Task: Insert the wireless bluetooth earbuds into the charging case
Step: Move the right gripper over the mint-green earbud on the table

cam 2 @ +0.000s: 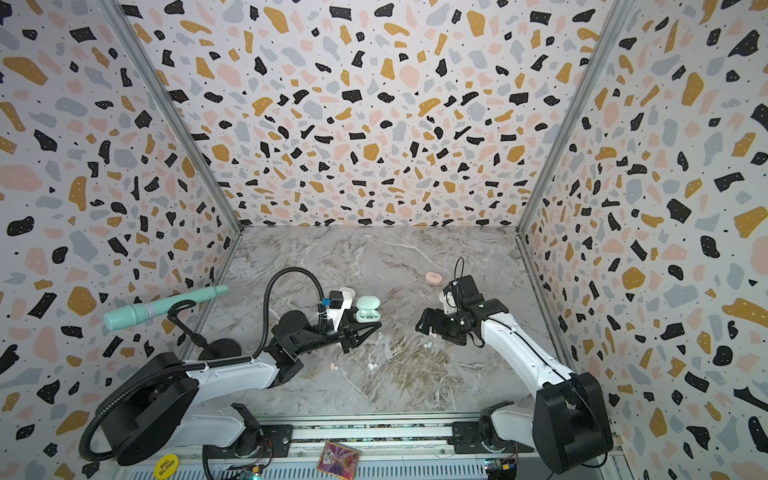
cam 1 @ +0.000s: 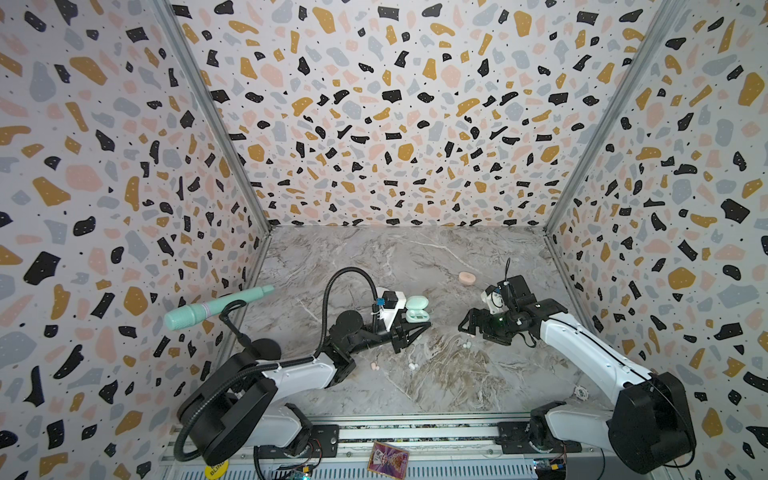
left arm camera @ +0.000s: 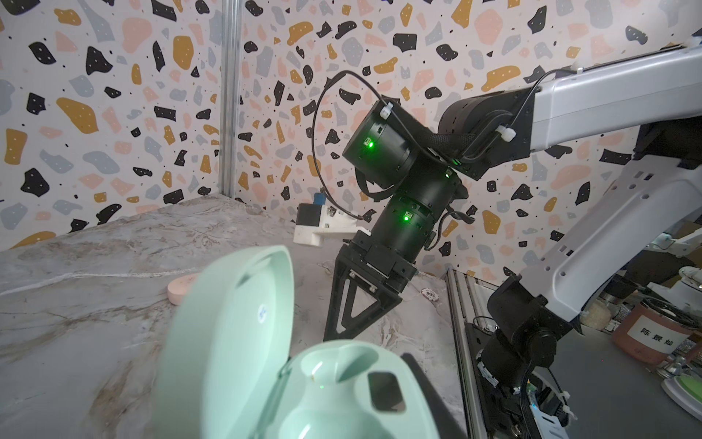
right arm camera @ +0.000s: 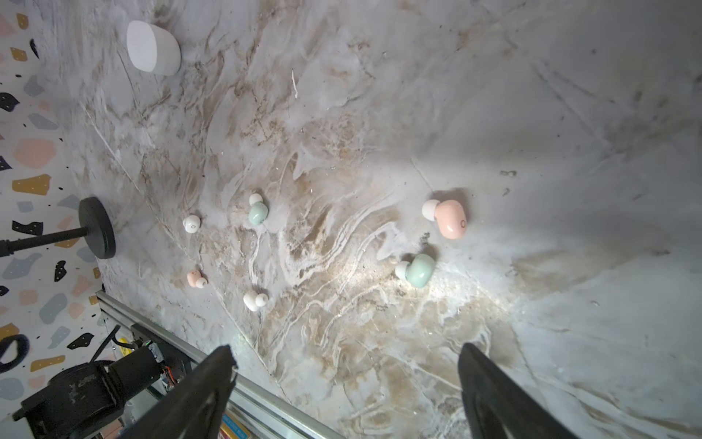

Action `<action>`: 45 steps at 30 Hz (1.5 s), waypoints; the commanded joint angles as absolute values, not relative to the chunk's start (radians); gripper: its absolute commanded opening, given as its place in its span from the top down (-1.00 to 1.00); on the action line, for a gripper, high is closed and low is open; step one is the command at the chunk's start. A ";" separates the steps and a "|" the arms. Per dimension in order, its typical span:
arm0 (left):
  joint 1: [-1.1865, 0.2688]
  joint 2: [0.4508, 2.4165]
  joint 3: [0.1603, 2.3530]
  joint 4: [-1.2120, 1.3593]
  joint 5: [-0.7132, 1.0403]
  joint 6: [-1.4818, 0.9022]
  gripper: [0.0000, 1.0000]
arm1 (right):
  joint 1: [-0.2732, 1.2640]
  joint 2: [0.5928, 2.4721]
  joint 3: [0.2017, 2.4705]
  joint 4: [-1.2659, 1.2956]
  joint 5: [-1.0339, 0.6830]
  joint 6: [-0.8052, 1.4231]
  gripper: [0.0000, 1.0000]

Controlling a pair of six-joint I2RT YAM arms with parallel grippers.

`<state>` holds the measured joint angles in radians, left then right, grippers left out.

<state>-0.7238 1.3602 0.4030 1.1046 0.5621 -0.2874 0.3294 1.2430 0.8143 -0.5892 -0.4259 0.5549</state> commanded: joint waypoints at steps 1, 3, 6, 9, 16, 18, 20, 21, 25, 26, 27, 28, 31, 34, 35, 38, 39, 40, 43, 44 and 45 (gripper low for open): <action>-0.728 1.374 0.394 1.206 0.561 -0.234 0.65 | 0.326 1.241 0.807 -0.525 -0.417 0.587 -0.86; -0.728 1.373 0.404 1.166 0.569 -0.198 0.65 | 0.327 1.256 0.798 -0.511 -0.417 0.595 -0.84; -0.728 1.367 0.425 1.085 0.575 -0.137 0.64 | 0.327 1.280 0.765 -0.467 -0.427 0.616 -0.75; -0.729 1.370 0.433 1.066 0.579 -0.107 0.64 | 0.330 1.305 0.748 -0.445 -0.426 0.628 -0.68; -0.728 1.404 0.502 1.001 0.592 0.002 0.63 | 0.349 1.325 0.714 -0.442 -0.424 0.641 -0.64; -0.729 1.423 0.522 1.020 0.600 0.000 0.63 | 0.355 1.334 0.705 -0.442 -0.419 0.647 -0.63; -0.728 1.449 0.538 1.062 0.623 -0.027 0.63 | 0.361 1.347 0.695 -0.439 -0.419 0.650 -0.63; -0.727 1.463 0.544 1.088 0.634 -0.048 0.63 | 0.365 1.356 0.690 -0.436 -0.419 0.652 -0.63; -0.729 1.503 0.529 1.226 0.654 -0.145 0.63 | 0.375 1.379 0.669 -0.398 -0.422 0.664 -0.62; -0.729 1.509 0.521 1.262 0.654 -0.169 0.63 | 0.376 1.385 0.668 -0.388 -0.422 0.668 -0.61; -0.729 1.512 0.514 1.293 0.655 -0.190 0.63 | 0.376 1.390 0.669 -0.384 -0.423 0.669 -0.61; -0.728 1.515 0.505 1.323 0.654 -0.214 0.63 | 0.377 1.397 0.670 -0.382 -0.424 0.671 -0.61; -0.728 1.510 0.487 1.366 0.652 -0.253 0.62 | 0.381 1.412 0.673 -0.373 -0.430 0.675 -0.59; -0.728 1.487 0.466 1.368 0.644 -0.259 0.62 | 0.388 1.426 0.672 -0.363 -0.436 0.679 -0.58; -0.729 1.479 0.459 1.368 0.641 -0.258 0.62 | 0.391 1.430 0.672 -0.358 -0.438 0.681 -0.58; -0.728 1.466 0.447 1.355 0.636 -0.255 0.62 | 0.396 1.438 0.670 -0.344 -0.445 0.689 -0.58; -0.729 1.463 0.445 1.352 0.634 -0.253 0.62 | 0.397 1.439 0.670 -0.341 -0.448 0.692 -0.58; -0.728 1.462 0.443 1.351 0.632 -0.253 0.62 | 0.398 1.439 0.671 -0.338 -0.449 0.693 -0.58; -0.729 1.461 0.445 1.342 0.632 -0.254 0.62 | 0.403 1.429 0.683 -0.338 -0.459 0.704 -0.58; -0.728 1.460 0.444 1.343 0.632 -0.253 0.62 | 0.408 1.424 0.691 -0.338 -0.461 0.708 -0.57; -0.729 1.460 0.443 1.342 0.631 -0.253 0.62 | 0.412 1.421 0.698 -0.336 -0.463 0.710 -0.57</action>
